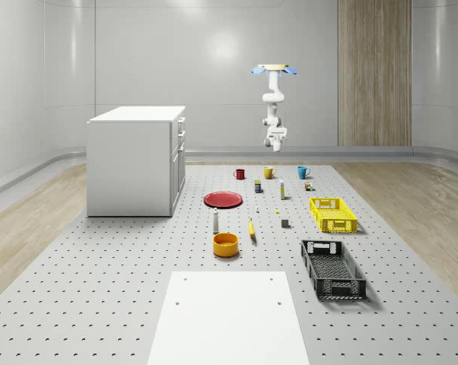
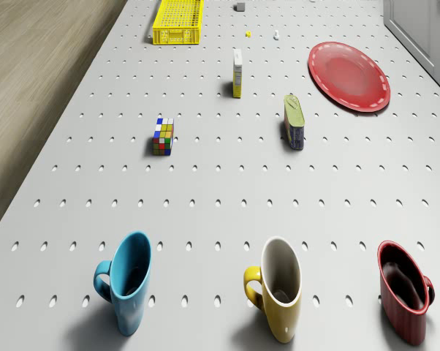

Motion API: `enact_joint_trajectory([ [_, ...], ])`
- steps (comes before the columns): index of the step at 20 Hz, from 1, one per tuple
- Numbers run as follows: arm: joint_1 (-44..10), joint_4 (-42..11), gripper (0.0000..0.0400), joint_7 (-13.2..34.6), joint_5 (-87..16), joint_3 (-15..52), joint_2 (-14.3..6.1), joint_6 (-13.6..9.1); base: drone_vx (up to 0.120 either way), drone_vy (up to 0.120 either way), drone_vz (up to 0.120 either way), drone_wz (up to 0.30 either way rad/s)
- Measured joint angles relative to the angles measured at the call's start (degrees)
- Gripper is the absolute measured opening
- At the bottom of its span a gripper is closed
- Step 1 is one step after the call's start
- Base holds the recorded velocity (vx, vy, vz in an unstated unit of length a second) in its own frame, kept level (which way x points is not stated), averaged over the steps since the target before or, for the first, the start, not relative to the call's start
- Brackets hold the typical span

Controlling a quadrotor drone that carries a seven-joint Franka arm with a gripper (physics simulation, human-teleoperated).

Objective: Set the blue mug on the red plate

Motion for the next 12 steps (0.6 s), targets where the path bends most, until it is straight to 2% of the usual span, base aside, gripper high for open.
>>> enact_joint_trajectory([
  [6, 0.0, 0.0, 0.0400, 0.0, 0.0, 0.0, -0.1, 0.1, 0.120, 0.120, 0.000, 0.000],
  [12, -0.1, -0.1, 0.0400, 0.0, 0.0, 0.1, -0.2, 0.4, 0.000, 0.120, 0.000, 0.000],
])
